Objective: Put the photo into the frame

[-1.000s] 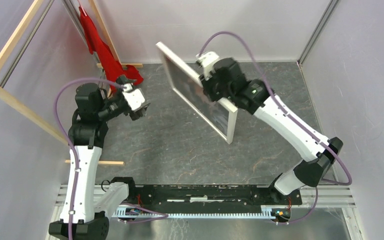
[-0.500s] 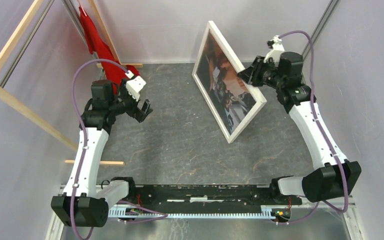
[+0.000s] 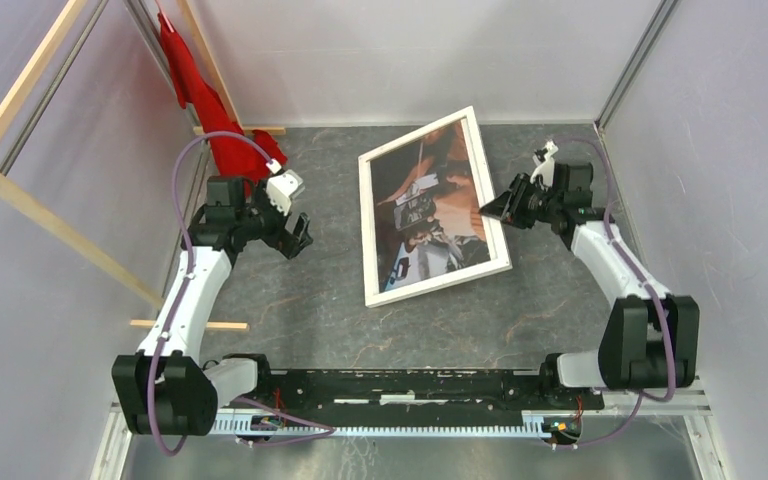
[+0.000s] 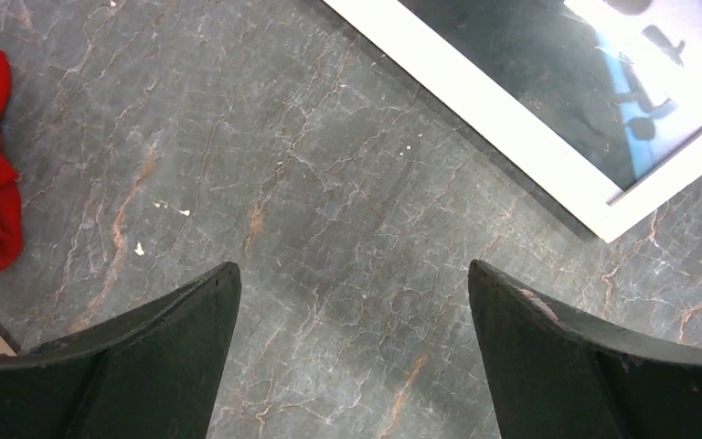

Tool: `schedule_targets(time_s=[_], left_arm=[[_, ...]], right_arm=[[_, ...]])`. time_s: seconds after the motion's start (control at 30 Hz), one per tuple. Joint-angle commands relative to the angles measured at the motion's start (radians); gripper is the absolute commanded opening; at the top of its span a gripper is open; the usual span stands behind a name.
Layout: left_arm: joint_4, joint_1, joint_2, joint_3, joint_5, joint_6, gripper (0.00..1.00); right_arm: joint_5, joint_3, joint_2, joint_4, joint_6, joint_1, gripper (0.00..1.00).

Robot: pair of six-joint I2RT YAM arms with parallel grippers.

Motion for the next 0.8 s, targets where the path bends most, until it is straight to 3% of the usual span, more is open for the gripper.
schedule_targets(time_s=[0.0,0.07,0.17,0.37,0.43,0.5,0.53,0.57,0.77], left_arm=[[0.054,0.003,-0.023,-0.046,0.037,-0.027,1.00],[0.075,0.003,-0.031,-0.081,0.030,-0.046,1.00],[0.127,0.003,-0.056,-0.143,0.011,-0.085,1.00],[0.247,0.005,-0.067,-0.238,-0.023,-0.148,1.00],[0.297,0.006,-0.062,-0.264,-0.042,-0.158,1.00],[0.356,0.010,-0.051,-0.293,-0.068,-0.179,1.00],[0.380,0.011,-0.041,-0.302,-0.072,-0.186,1.00],[0.407,0.012,-0.029,-0.313,-0.076,-0.194,1.00],[0.659,0.014,0.044,-0.368,-0.187,-0.360,1.00]], right_arm=[[-0.018,-0.204,-0.136,0.226,0.075,0.007,0.20],[-0.036,-0.317,-0.147,0.363,0.115,0.017,0.22],[0.016,-0.417,-0.137,0.436,0.092,0.063,0.27],[0.157,-0.473,-0.079,0.513,0.025,0.132,0.39],[0.173,-0.474,-0.058,0.530,0.002,0.136,0.47],[0.191,-0.460,-0.035,0.524,-0.030,0.136,0.64],[0.199,-0.450,-0.026,0.518,-0.044,0.138,0.84],[0.207,-0.442,-0.022,0.511,-0.062,0.139,0.98],[0.389,-0.381,-0.063,0.344,-0.197,0.141,0.98]])
